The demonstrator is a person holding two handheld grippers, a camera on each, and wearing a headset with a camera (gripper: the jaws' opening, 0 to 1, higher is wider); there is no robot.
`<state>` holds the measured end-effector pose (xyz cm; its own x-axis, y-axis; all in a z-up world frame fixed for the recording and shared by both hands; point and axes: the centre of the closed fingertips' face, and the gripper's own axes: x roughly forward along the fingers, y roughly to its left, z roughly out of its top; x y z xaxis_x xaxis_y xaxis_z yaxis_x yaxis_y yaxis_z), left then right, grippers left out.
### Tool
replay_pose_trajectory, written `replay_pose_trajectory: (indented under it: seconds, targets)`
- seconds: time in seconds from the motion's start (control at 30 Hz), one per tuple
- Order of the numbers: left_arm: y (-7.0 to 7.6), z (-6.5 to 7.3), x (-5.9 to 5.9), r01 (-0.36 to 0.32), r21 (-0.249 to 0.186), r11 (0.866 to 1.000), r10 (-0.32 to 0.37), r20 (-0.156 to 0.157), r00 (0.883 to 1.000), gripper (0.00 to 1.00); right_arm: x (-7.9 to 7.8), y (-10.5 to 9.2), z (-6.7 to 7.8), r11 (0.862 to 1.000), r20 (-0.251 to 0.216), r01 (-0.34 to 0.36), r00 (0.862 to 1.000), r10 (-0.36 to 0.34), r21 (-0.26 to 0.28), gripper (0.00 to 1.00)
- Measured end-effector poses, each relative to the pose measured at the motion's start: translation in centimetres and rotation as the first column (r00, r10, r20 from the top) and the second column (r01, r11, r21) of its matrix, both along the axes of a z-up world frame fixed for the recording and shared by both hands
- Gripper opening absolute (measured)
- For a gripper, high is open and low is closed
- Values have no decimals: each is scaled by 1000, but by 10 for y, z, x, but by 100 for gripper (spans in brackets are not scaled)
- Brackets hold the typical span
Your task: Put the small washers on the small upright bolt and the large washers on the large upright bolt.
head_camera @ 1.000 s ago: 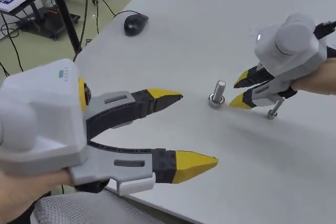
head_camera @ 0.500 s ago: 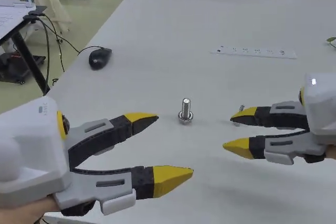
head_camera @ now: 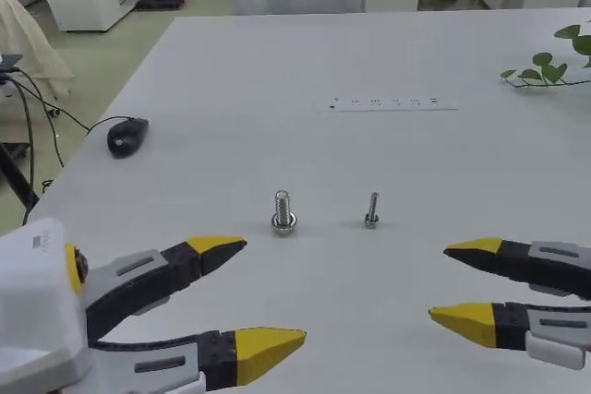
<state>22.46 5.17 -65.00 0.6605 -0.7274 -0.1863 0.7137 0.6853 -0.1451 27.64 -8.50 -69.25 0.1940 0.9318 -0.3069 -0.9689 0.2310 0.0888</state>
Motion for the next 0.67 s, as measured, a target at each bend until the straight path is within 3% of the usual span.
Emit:
replay_pose_trajectory:
  seconds: [0.1,0.27,0.67]
  targets:
    - [-2,1,-3,-2,5,1000,2,0,1000,62,-5,-13,5,1000,0,28,1000,-28,4,48]
    - [-5,5,-5,-7,7,1000,7,9,1000,63,-4,-20,14,999,14,47,999,-48,26,49]
    - [-5,10,-7,-17,26,1000,17,14,1000,63,-5,-10,12,1000,14,4,1000,-4,16,51]
